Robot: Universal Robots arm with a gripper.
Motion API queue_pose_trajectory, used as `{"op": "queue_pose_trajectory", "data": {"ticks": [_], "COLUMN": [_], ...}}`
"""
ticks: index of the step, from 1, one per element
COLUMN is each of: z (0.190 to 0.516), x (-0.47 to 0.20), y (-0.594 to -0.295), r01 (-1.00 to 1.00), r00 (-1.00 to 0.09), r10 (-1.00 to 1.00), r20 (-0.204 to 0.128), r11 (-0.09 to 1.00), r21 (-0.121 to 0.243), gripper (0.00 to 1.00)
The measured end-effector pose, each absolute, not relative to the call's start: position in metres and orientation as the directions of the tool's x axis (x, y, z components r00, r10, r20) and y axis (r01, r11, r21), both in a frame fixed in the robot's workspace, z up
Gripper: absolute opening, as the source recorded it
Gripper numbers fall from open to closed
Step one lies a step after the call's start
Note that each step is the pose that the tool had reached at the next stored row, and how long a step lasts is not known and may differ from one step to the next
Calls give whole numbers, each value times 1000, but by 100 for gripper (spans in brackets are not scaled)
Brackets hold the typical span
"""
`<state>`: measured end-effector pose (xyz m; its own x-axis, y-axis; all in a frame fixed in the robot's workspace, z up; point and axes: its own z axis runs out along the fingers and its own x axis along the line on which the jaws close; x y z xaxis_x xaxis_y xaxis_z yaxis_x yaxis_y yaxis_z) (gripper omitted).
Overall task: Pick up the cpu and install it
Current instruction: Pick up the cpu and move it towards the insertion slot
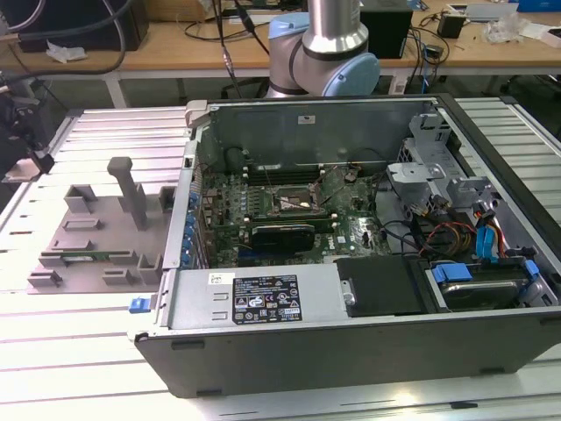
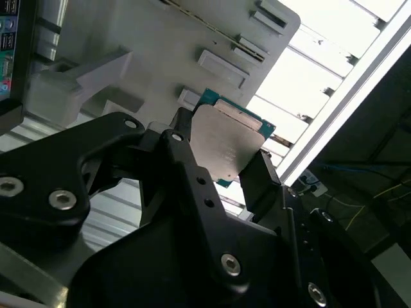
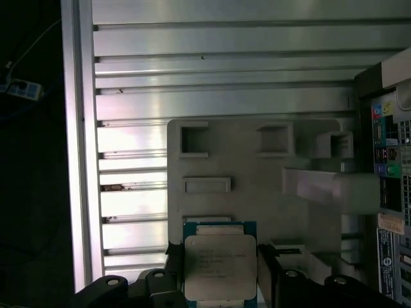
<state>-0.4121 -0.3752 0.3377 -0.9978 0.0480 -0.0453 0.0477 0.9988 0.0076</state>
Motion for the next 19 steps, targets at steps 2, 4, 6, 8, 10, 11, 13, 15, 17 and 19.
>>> {"op": "queue_pose_trajectory", "data": {"ticks": [2,4,6,8,10,11,13,15,17,19], "z": [342,344,348,353,357,360,366,380,390,398], "x": [-412,-412,-412,-412,-412,-412,-412,-412,-412,-412], "y": [-375,-375,-375,-375,-375,-375,-375,-375,-375,-375], "r01": [48,48,48,48,48,48,48,48,48,48], "r00": [-998,-998,-998,-998,-998,-998,-998,-998,-998,-998], "r10": [48,48,48,48,48,48,48,48,48,48], "r20": [-45,-45,-46,-46,-46,-46,-46,-46,-46,-46], "r11": [999,999,999,999,999,999,999,999,999,999], "r21": [5,3,0,-2,-2,-3,-3,-3,-3,-3], "gripper": [54,54,54,54,54,54,54,54,54,54]}}
